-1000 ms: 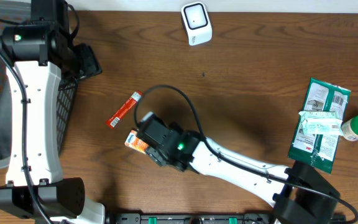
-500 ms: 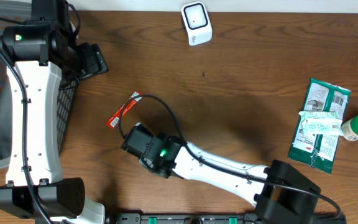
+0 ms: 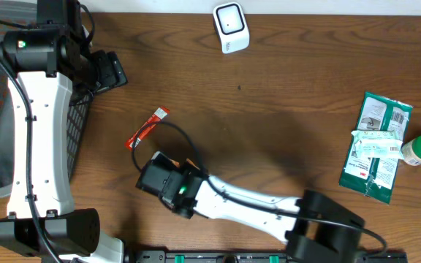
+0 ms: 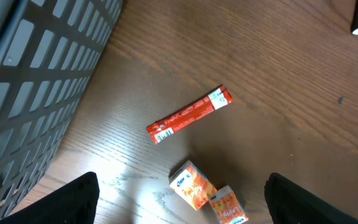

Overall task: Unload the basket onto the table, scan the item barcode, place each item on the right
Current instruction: 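Grasp an orange Kleenex tissue pack with the right gripper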

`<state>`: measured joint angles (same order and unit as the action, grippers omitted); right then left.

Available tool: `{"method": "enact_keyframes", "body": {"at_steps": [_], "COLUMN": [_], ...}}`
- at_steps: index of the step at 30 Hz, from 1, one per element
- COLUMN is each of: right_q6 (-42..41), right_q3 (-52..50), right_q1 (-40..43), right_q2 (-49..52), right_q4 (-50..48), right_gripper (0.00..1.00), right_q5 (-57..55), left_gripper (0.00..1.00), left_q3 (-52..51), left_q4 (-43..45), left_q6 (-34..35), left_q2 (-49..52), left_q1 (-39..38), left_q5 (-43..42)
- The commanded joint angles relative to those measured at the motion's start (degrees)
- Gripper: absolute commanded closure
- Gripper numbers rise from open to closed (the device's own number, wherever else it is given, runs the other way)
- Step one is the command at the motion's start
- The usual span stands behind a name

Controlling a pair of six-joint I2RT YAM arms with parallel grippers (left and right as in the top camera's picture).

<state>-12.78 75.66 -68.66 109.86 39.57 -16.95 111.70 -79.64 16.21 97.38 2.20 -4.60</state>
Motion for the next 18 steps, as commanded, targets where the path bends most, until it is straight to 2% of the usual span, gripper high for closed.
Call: {"method": "enact_keyframes", "body": {"at_steps": [1, 13, 18], "right_q6": [0.0, 0.2, -0.1], "right_q3": [0.3, 0.4, 0.4], "right_q1": [-2.1, -3.8, -2.8], "right_q2": [3.3, 6.2, 6.2], "right_q4": [0.3, 1.6, 1.9], "right_gripper": [0.72, 0.69, 0.69], "right_q5": [-7.8, -22.1, -22.9], "left_gripper": [0.14, 0.14, 0.14], "left_q3": [-0.2, -0.2, -0.2], "left_q4": [-0.2, -0.2, -0.2], "left_q6": [-0.7, -0.7, -0.7], "left_q2": [-0.5, -0.5, -0.5], "left_q1": [0.2, 0.2, 0.2], "left_q5": [-0.3, -0.3, -0.3]}}
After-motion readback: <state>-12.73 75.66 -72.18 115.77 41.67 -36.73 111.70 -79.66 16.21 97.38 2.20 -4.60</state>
